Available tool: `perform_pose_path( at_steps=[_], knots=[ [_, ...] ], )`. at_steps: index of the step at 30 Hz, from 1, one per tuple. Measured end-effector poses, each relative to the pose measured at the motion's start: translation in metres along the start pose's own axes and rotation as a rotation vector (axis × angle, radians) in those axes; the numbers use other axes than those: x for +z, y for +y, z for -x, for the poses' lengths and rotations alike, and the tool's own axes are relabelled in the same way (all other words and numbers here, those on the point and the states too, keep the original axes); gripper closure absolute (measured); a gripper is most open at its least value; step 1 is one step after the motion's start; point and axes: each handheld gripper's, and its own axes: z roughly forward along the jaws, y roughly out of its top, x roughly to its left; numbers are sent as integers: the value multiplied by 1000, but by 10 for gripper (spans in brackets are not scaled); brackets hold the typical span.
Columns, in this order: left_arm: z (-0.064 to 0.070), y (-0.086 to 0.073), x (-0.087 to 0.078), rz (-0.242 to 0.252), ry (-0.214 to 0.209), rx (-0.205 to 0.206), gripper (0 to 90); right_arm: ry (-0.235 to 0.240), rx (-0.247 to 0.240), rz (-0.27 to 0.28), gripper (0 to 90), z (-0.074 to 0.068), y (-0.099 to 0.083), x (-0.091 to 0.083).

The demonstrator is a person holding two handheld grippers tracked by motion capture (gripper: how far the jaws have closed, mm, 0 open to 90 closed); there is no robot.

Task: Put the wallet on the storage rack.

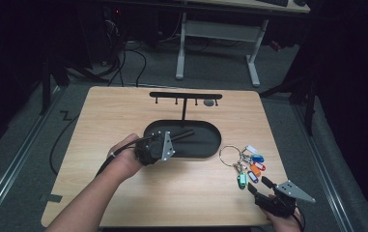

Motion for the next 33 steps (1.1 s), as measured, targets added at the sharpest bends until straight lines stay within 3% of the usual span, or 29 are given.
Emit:
perform_pose_path(
  at_steps=[1,4,7,9,17,27,33],
  knots=[
    [-2,3,5,5,7,19,739,0,3,-1,353,0,0,0],
    [-3,5,10,12,11,16,739,0,2,1,353,0,0,0],
    [-2,7,17,8,17,37,739,0,8,3,353,1,0,-1],
    [-3,9,25,-3,14,71,739,0,4,4,353,1,0,-1],
    [-8,9,50,-14,-2,114,739,3,3,3,353,2,0,0],
    [-12,11,79,-8,10,101,743,8,10,-3,354,3,-1,1],
    [-11,16,92,-11,28,142,746,10,13,0,354,3,-1,1]
  ],
)
